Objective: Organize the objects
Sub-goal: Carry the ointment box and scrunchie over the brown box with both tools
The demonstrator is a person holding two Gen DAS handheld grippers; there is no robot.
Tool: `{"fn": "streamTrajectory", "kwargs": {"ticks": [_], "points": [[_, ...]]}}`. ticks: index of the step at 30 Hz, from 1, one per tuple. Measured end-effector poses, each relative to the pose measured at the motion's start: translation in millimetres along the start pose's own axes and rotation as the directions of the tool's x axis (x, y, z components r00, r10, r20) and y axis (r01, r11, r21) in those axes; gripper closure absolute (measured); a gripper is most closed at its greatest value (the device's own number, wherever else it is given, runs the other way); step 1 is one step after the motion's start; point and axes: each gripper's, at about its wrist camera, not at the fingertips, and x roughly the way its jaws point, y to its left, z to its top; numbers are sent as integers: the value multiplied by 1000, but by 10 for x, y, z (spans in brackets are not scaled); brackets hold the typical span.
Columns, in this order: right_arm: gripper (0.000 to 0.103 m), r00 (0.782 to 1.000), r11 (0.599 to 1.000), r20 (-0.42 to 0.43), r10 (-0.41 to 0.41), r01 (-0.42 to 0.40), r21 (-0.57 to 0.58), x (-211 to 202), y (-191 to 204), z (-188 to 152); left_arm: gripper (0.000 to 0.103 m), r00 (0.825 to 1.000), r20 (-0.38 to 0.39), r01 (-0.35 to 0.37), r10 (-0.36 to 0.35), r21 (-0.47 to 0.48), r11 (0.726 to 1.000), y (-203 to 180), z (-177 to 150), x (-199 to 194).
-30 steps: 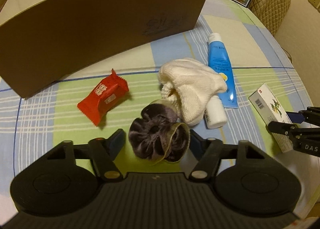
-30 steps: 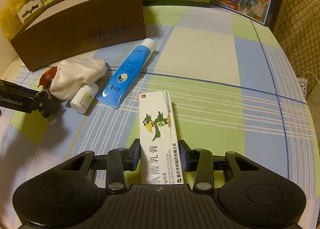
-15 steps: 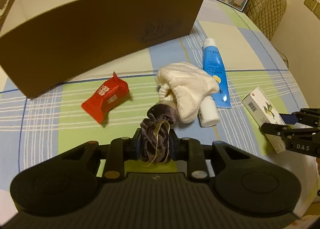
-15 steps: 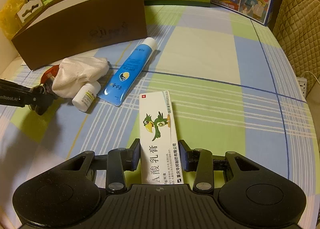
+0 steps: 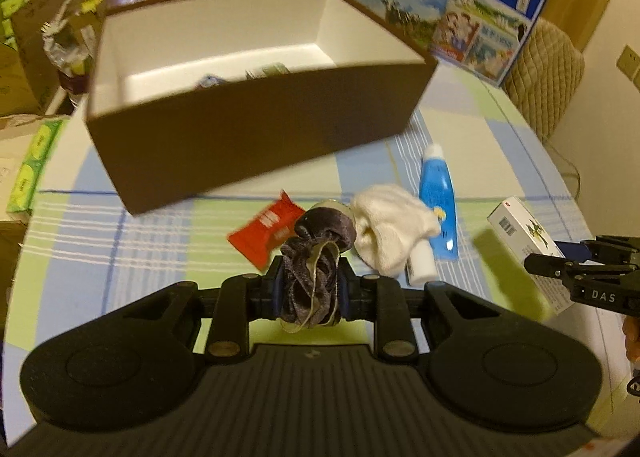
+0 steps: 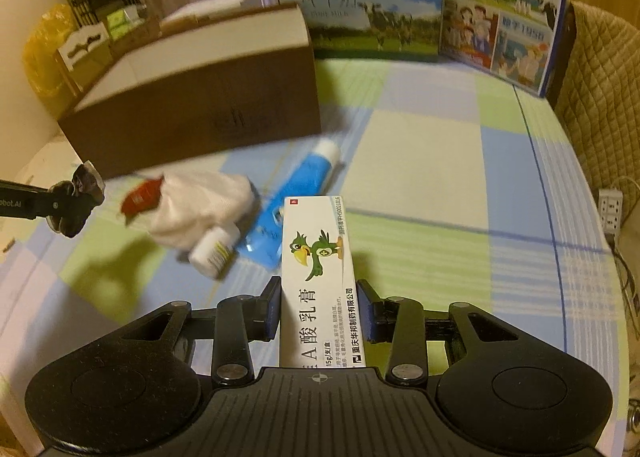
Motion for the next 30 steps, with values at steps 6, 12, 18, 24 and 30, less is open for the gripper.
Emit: {"fn": "streamTrajectory", "kwargs": {"ticks": [6,12,18,24,30], "points": [[68,997,999,68,42,-41,-18,-123,65,329,81,998,63,-22,23,-17,1000,89,183,-197],[68,987,994,132,93,-86,-60,-138,172,763,81,991,122,-55,58,-27,998,200,454,-306],[68,975,988,184,126,-107,-111,-7,312,1190,81,981,168,-89,93,-32,996,329,786,-325],[68,965,982,210,154,-126,-139,241,449,1653,81,974,191,-118,123,-34,992,474,1150,-226],[68,963,979,213,167,-136,-150,589,595,2131,81,971,183,-148,152,-32,988,630,1494,-17]]}}
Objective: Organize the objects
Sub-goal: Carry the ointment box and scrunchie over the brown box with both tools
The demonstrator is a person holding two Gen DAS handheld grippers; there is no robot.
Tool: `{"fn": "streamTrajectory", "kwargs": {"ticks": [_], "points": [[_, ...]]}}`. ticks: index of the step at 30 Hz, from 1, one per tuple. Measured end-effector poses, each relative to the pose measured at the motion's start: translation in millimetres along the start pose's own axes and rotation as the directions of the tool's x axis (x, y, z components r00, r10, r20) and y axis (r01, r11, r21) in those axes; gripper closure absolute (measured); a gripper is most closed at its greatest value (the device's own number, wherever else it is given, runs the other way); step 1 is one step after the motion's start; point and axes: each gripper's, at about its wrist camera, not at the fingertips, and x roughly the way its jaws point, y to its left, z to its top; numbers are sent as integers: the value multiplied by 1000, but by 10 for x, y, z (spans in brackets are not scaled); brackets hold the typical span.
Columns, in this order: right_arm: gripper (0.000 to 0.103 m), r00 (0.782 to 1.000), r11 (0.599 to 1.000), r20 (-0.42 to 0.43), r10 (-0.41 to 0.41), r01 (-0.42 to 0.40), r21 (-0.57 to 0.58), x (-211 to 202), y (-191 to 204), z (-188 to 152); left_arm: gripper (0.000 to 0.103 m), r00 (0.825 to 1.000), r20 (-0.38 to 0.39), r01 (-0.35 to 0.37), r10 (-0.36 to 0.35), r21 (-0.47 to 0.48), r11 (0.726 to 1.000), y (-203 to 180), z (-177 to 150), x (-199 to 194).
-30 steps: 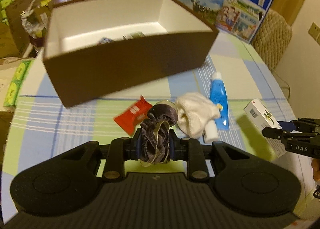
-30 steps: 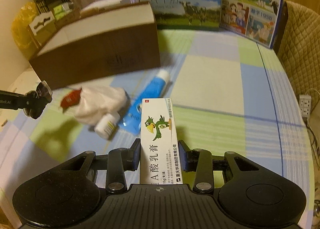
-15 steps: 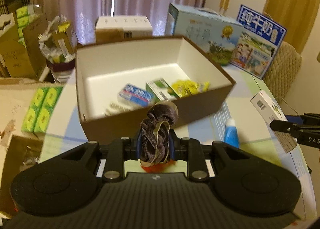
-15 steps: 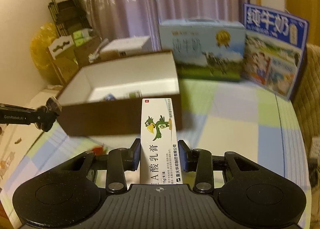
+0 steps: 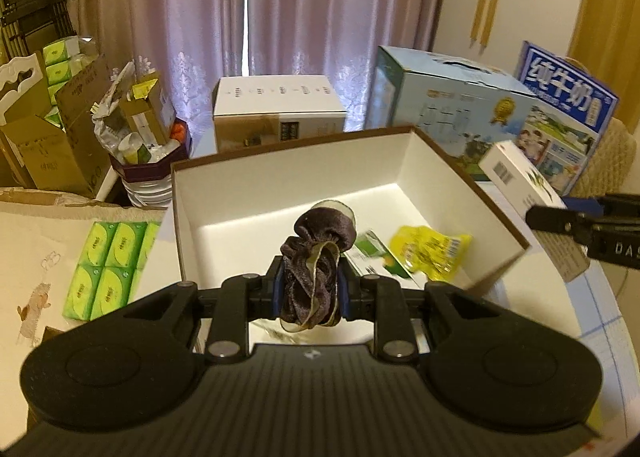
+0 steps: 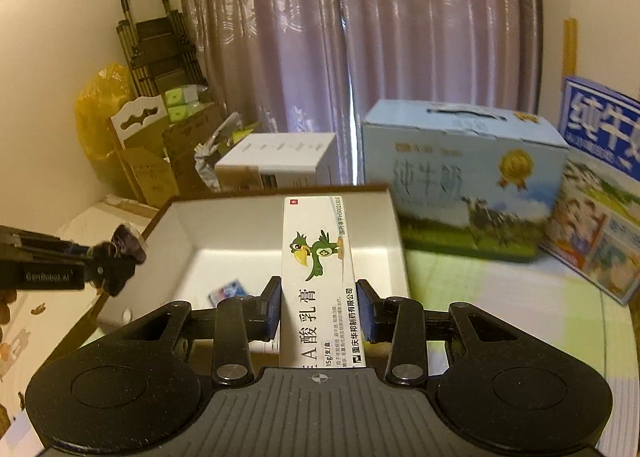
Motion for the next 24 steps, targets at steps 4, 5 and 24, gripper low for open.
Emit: {"fn": "streamTrajectory", "kwargs": {"ticks": [4,5,24], "points": [[68,1000,1000,-23,-1,1,-8,330,0,149,81,1000,-16,-9,9,-10,1000,103,127,216],[68,999,1000,-33,-7,7,-10,419,-4,171,81,1000,-20,-12,12,-12,1000,131,153,268],[68,981,998,-190,-44,52,40,1571,-236,166,81,994,-112,-25,22,-27,999,405,310,1081]]}}
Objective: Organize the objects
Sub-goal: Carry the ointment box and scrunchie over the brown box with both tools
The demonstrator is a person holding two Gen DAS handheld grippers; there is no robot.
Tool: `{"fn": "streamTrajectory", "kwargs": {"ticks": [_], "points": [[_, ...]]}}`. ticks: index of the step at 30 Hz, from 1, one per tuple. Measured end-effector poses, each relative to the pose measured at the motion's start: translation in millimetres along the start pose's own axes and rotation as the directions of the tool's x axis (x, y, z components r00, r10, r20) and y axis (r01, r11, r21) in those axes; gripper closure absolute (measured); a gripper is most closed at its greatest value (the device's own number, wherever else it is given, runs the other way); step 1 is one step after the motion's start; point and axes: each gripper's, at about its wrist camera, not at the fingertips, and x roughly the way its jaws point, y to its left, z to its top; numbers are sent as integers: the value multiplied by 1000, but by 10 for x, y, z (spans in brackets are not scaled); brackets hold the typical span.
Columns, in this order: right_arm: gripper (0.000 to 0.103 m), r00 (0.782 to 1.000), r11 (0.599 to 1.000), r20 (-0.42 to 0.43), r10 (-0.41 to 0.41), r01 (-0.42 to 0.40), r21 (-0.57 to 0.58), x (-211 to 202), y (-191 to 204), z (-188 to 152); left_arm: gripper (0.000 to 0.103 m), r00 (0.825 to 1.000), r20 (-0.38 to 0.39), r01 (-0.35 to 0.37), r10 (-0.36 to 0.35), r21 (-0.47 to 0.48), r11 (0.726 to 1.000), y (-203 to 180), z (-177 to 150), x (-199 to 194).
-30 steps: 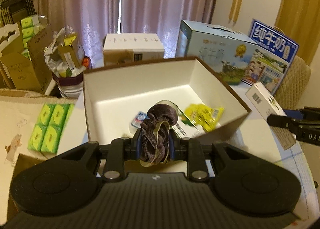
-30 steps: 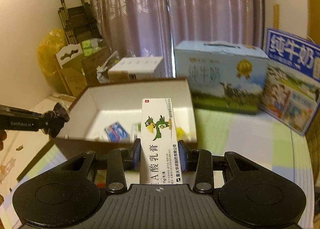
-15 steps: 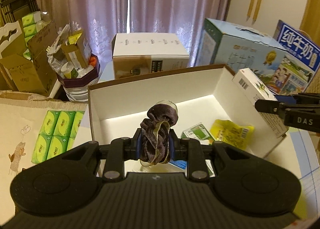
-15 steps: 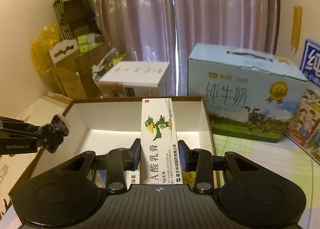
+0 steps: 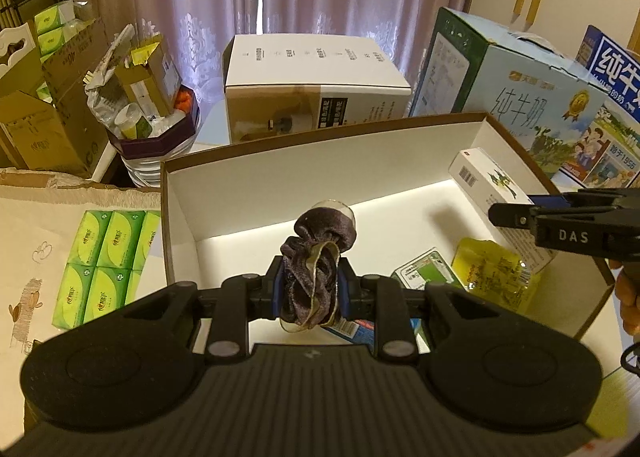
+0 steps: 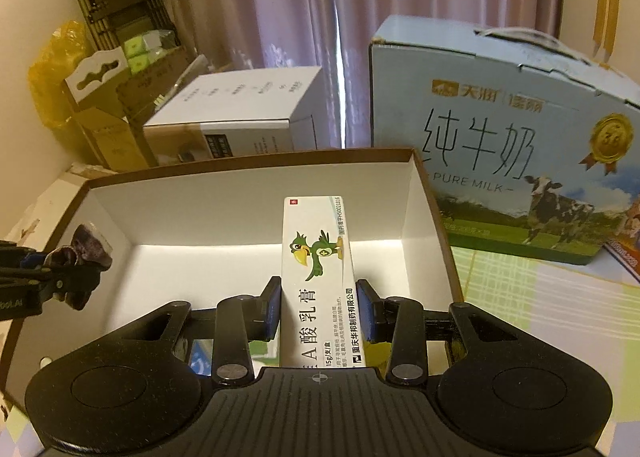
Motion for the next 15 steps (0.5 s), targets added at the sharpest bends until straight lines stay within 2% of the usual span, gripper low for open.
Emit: {"fn": "streamTrajectory", "kwargs": {"ticks": [5,7,15], "points": [[67,1000,1000,28,9,-10,20,120,-13,54,81,1000,-10,-2,2,-1,1000,20,17,99],[66,1000,1000,22,-15,15,22,165,-7,74,81,1000,-12,-3,3,-1,1000,24,26,133],[65,1000,998,-5,15,-15,55,146,-90,-6,80,1000,-25,-12,12,2,1000,22,32,209]]}}
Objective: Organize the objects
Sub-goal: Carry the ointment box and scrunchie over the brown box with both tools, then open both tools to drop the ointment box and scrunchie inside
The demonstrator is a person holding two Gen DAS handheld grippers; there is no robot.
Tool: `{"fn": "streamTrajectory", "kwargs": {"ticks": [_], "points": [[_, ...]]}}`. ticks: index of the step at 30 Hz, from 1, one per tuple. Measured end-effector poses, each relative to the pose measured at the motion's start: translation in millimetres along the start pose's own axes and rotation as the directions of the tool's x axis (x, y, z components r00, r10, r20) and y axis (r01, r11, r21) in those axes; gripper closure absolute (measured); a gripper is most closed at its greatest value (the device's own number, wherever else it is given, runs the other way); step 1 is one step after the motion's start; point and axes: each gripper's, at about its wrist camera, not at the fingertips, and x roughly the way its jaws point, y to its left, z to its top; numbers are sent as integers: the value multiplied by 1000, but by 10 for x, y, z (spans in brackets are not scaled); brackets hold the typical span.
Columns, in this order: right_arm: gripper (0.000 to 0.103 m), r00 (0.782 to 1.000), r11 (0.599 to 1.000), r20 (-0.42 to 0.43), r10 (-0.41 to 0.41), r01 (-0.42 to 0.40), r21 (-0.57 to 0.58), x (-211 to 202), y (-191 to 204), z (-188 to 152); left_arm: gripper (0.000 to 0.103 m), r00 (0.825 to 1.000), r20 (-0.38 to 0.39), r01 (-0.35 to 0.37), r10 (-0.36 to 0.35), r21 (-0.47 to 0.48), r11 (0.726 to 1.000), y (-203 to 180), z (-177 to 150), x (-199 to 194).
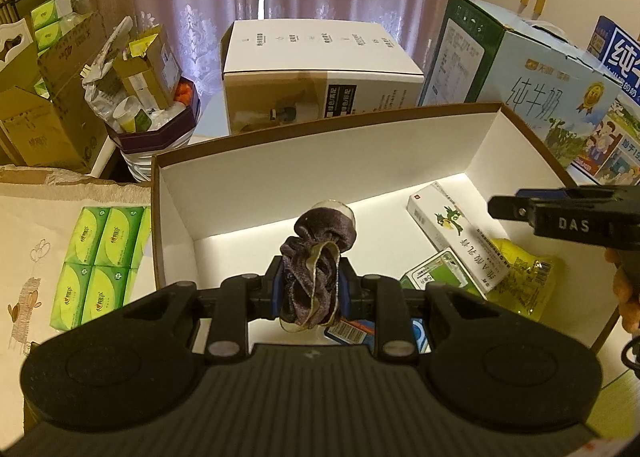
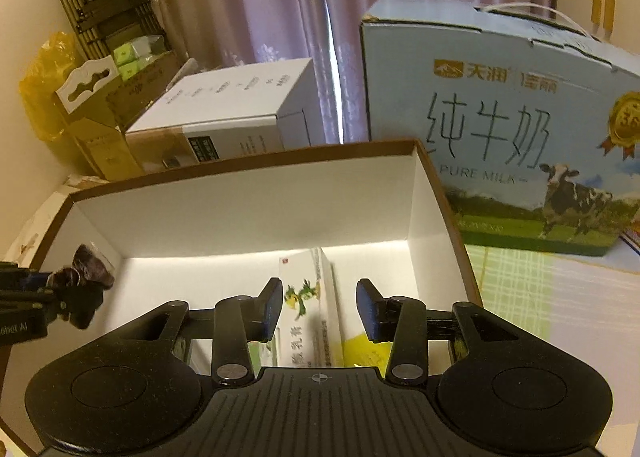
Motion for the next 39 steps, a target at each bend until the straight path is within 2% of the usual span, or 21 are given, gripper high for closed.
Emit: {"fn": "streamTrajectory", "kwargs": {"ticks": [6,9,12,14,16,20,23,28,39], "points": [[65,1000,1000,3,7,-7,21,-52,-54,-34,80,1000,3,-8,8,-2,1000,9,39,22],[65,1000,1000,9,7,-7,22,-89,-66,-40,74,1000,20,-16,16,5,1000,0,65,10],[63,1000,1000,20,11,-11,20,-135,-60,-48,59,998,57,-38,36,30,999,-20,78,-32],[57,999,1000,31,11,-11,7,-180,-44,-57,37,997,67,-36,34,29,999,-11,84,-64],[52,999,1000,43,21,-21,-1,-231,-36,-75,32,996,80,-28,26,25,999,4,90,-106],[44,998,999,59,38,-37,-18,-338,-1,-118,25,996,82,-28,27,15,1000,47,95,-167],[41,996,998,70,47,-44,-36,-417,42,-149,25,997,78,-27,27,3,1000,76,91,-213],[39,994,998,90,58,-55,-39,-570,82,-202,21,997,78,-27,28,-15,1000,108,55,-316],[34,987,997,144,73,-71,-20,-1018,115,-284,20,996,92,-8,11,-36,999,29,-70,-681]]}}
